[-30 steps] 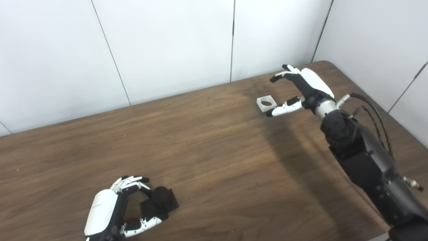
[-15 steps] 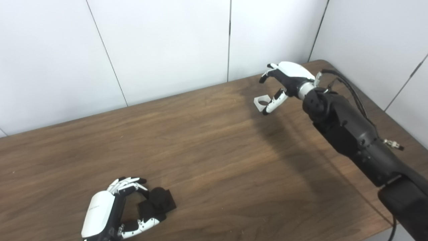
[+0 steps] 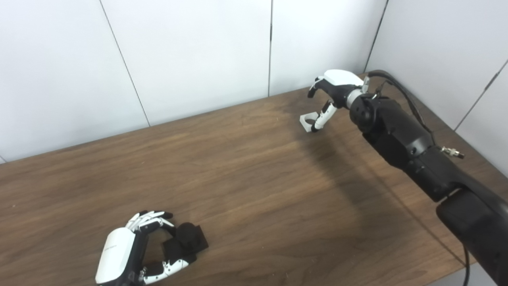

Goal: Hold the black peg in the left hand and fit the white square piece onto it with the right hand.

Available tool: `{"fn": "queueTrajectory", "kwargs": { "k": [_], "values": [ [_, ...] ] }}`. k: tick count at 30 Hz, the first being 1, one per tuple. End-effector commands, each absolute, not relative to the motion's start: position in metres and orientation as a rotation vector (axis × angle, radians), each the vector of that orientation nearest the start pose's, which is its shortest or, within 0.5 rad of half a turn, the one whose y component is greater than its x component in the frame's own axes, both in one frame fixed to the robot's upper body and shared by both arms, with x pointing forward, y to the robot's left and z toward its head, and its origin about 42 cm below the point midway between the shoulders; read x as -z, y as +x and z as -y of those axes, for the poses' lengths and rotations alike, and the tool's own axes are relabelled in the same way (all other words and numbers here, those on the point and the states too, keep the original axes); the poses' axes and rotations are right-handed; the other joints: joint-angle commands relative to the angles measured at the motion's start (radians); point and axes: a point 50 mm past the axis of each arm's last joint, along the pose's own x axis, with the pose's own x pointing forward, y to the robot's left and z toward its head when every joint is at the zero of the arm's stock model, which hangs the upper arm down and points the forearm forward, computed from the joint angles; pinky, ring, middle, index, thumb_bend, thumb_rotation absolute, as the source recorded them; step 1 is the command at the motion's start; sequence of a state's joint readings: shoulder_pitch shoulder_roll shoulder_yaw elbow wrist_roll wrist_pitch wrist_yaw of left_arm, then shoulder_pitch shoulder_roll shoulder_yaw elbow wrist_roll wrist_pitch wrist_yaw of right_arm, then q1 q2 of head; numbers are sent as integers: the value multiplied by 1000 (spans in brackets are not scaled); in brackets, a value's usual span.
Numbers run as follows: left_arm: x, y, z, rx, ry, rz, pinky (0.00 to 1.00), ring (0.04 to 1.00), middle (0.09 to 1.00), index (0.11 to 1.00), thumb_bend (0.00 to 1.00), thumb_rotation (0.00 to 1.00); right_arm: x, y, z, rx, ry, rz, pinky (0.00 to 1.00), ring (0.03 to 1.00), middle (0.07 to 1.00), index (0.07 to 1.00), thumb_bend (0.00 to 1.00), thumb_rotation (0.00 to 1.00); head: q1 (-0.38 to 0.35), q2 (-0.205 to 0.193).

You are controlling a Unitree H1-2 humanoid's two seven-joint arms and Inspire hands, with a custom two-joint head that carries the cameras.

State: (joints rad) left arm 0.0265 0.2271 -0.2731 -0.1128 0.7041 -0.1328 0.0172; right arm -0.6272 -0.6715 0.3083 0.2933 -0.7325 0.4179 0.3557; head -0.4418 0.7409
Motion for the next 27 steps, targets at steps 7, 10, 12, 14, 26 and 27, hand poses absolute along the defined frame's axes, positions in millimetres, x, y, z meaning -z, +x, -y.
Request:
{"fn": "queueTrajectory", "kwargs": {
  "k": [7, 10, 12, 14, 26, 27],
  "values": [
    [-114, 257, -201, 306, 898, 268, 892, 804, 751, 486, 520, 44, -297, 472, 376, 18, -1502, -255, 1000, 1000, 953, 717, 890, 212, 1, 2],
    [-114, 256, -200, 306, 896, 267, 890, 803, 751, 486, 520, 44, -296, 473, 373, 11, -1502, -261, 1000, 1000, 955, 715, 890, 209, 8, 4],
    [-115, 256, -199, 306, 894, 259, 899, 809, 756, 486, 520, 44, -294, 473, 372, 4, -1502, -262, 1000, 1000, 953, 709, 888, 204, 9, 5],
    [-114, 256, -199, 304, 897, 262, 897, 808, 755, 486, 520, 44, -291, 473, 371, -3, -1513, -262, 1000, 1000, 946, 705, 885, 203, 9, 5],
    [-116, 255, -198, 301, 896, 264, 894, 807, 755, 486, 520, 45, -279, 475, 362, -22, -1533, -274, 1000, 1000, 926, 687, 880, 192, 16, 7],
    [-116, 255, -198, 301, 896, 263, 894, 808, 756, 486, 520, 45, -279, 475, 362, -22, -1532, -275, 1000, 1000, 926, 687, 880, 191, 16, 7]
  ]
}}
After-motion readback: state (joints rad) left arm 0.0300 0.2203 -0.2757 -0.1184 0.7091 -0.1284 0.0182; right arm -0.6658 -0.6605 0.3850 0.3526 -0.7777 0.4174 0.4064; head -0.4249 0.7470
